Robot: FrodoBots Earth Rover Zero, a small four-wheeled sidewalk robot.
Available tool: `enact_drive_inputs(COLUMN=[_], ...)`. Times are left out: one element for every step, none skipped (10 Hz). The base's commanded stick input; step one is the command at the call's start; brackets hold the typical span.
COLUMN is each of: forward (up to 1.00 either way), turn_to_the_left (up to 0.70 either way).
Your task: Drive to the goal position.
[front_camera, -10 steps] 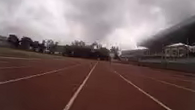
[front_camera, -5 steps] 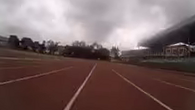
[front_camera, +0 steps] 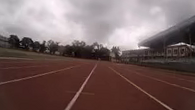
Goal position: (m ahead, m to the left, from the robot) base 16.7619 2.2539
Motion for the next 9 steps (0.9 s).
enact_drive_inputs(forward=[0.70, 0.70, 0.70, 0.70, 0.70, 0.70, 0.70, 0.70, 0.70], turn_to_the_left=[0.00, 0.00, 0.00, 0.00, 0.00, 0.00, 0.00, 0.00, 0.00])
